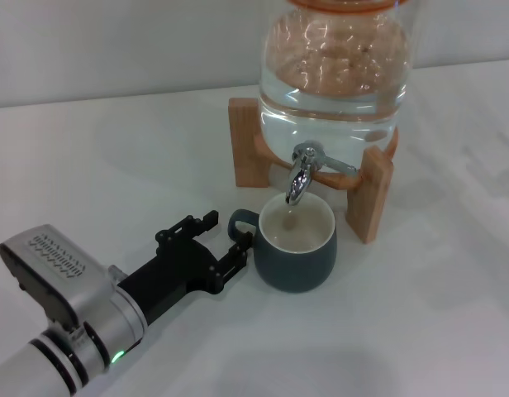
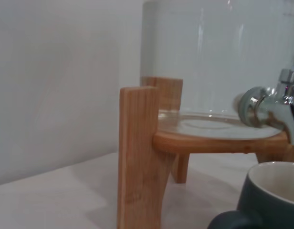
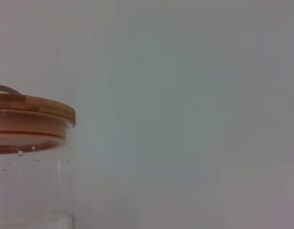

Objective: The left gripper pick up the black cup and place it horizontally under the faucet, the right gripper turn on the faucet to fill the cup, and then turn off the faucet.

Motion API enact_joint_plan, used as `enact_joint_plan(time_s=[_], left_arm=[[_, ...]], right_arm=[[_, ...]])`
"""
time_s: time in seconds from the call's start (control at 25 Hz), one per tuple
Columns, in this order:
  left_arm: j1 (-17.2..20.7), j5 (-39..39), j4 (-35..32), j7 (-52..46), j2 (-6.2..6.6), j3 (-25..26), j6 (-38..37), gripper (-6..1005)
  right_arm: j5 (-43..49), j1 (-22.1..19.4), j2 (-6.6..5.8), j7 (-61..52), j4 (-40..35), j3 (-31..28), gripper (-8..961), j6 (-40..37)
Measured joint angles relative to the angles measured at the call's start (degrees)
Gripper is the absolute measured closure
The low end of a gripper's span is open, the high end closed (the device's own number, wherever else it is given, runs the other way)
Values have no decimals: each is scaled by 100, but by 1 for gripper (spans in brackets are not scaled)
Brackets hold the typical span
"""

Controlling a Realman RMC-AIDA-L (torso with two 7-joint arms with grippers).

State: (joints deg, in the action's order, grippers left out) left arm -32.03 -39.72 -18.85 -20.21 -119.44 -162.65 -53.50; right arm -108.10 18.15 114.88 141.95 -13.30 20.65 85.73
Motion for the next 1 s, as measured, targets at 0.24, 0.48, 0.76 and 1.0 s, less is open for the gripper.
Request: enact_joint_plan(time_s=[0.24,0.48,0.76,1.0], left_arm=[[278,22,-4,-10,10,23,-420,394],[901,-120,235,-74,41,243,-1283,395],[1330,-152,929,-473,45,1079,-2128,397],[1325,-151,1323,-510,44,1678,-2242,398]], right_arm=[[0,-22,-9,0,-43,0,230,-4],[170,-153,-26,-139,-357,8,230,6],[1394,-318,-22,-1742,-1817,50,230,460],[1843,-357,-12,-3266,-2922,520,230,1272]])
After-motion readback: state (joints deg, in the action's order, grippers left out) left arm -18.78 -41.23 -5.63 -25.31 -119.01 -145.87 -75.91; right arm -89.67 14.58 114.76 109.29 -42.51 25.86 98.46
